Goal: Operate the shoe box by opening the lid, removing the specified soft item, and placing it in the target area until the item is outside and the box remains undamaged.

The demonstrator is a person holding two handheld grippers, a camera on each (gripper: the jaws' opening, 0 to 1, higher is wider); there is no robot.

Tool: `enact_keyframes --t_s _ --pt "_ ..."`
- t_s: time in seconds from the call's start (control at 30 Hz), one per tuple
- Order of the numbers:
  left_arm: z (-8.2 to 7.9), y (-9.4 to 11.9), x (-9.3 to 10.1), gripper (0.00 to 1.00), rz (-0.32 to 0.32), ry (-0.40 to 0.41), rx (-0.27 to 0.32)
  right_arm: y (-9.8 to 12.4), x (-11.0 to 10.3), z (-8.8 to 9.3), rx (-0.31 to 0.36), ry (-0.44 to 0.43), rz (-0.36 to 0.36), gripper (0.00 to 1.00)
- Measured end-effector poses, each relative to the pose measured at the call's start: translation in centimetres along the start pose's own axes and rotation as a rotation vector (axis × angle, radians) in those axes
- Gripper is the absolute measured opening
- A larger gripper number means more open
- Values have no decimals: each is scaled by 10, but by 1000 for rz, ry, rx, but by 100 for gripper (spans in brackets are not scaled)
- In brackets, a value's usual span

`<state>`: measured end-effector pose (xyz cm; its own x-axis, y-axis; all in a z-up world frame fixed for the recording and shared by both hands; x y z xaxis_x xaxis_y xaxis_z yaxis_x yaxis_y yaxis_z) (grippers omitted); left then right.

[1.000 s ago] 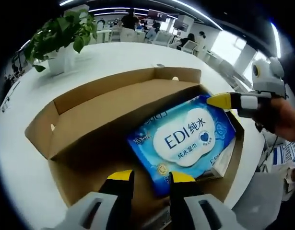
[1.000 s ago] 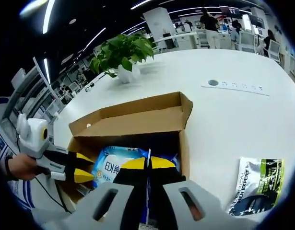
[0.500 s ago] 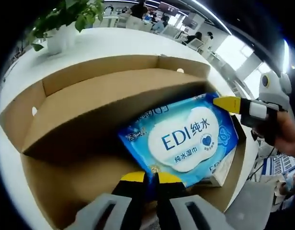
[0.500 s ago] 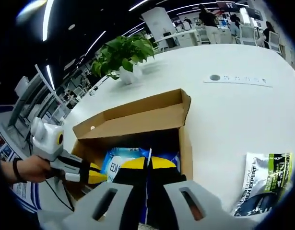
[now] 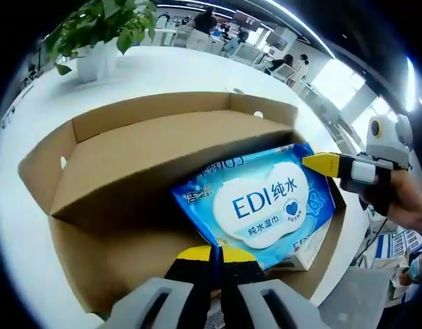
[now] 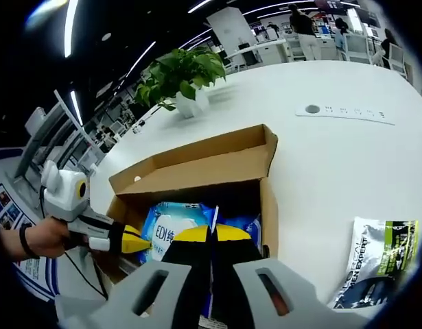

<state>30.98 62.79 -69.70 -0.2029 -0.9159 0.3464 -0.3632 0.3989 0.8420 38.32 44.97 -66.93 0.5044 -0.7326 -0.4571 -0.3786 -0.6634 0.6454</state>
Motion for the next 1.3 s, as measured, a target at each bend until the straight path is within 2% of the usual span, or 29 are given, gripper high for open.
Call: enact_keyframes --t_s 0.2,0.4,0.7,1.0,1.3 --pt "-6 20 5 1 -6 -12 42 11 -7 -9 34 -13 -11 0" --pt "-12 43 20 1 -2 -24 84 25 -14 -19 65 -15 -15 0" --pt "-26 65 33 1 6 -40 133 44 -20 -34 119 -21 -13 0" --pt "-33 71 44 1 11 -82 147 62 -19 -33 149 -30 3 0" --pt "-39 63 58 1 31 -131 136 84 -6 -23 179 -55 35 0"
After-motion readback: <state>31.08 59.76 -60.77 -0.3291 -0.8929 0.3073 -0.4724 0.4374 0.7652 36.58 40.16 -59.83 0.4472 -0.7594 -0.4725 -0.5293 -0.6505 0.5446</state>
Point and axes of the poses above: the point that each gripper's makers call its tool centre point, and the gripper's own axes: y roughly backward along the fingers, x roughly to its right, z roughly out of its underside, the point moved 6 cm from there along y, roughly backward along the fingers, and after that the axes turned 6 degrees about -x, right-handed, at the moved point
